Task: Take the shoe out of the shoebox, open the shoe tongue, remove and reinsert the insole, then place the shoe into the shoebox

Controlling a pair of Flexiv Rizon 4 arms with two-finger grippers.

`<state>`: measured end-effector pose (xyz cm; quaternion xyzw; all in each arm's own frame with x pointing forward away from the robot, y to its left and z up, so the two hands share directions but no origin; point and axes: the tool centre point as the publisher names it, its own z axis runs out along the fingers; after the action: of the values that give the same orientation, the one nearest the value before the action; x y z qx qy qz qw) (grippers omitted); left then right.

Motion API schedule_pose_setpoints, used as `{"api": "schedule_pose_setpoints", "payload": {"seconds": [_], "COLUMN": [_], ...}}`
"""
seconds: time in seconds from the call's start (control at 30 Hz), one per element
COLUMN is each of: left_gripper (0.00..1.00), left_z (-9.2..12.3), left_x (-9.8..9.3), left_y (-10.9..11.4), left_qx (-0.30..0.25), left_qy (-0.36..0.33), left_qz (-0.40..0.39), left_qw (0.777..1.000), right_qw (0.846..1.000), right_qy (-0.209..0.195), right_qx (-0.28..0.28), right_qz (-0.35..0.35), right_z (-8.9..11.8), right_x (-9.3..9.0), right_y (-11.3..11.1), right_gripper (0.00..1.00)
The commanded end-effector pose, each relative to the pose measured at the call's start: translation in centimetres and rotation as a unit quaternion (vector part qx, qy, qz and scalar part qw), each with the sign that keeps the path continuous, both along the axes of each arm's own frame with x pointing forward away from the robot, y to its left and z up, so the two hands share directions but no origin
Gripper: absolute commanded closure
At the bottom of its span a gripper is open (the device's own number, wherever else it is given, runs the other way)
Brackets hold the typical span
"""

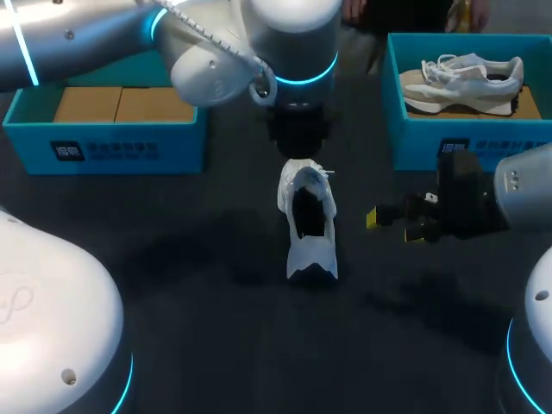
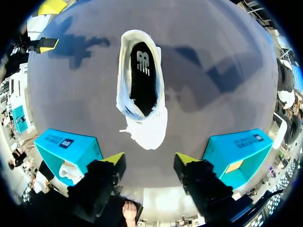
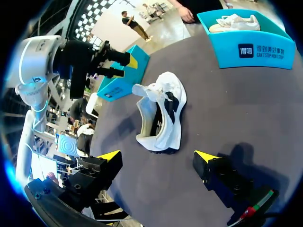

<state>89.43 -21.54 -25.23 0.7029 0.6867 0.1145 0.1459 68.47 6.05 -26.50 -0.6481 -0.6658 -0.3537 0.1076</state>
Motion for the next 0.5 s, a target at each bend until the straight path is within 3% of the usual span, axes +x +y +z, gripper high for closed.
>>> {"api": "schedule_pose_setpoints", "payload": {"seconds": [0.03,0.13,0.17,0.3,0.5], "left_gripper": [0.53,0.79,0.97,1.00,1.00], "left_z": [-0.2,-0.2,-0.2,-0.3,-0.7], "left_x": [0.6,1.1,1.2,2.0,1.6], "left_y": [-0.3,-0.4,-0.4,-0.1,-0.1], "left_qx": [-0.001,-0.003,-0.003,-0.004,-0.010], "left_qy": [0.002,0.002,0.001,0.003,0.048], "left_qz": [-0.001,-0.002,-0.002,0.004,-0.004], "left_qw": [1.000,1.000,1.000,1.000,0.999], "right_qw": [1.000,1.000,1.000,1.000,1.000], "right_qy": [-0.001,-0.001,-0.001,-0.001,-0.001], "right_qx": [0.000,0.000,0.000,0.000,0.000], "right_qz": [-0.001,-0.001,-0.001,-0.001,-0.001], "right_z": [0.0,0.0,0.0,0.0,0.0], "right_x": [-0.2,-0.2,-0.2,-0.2,-0.2], "right_y": [0.0,0.0,0.0,0.0,0.0], "right_gripper": [0.00,0.00,0.00,0.00,0.00]}}
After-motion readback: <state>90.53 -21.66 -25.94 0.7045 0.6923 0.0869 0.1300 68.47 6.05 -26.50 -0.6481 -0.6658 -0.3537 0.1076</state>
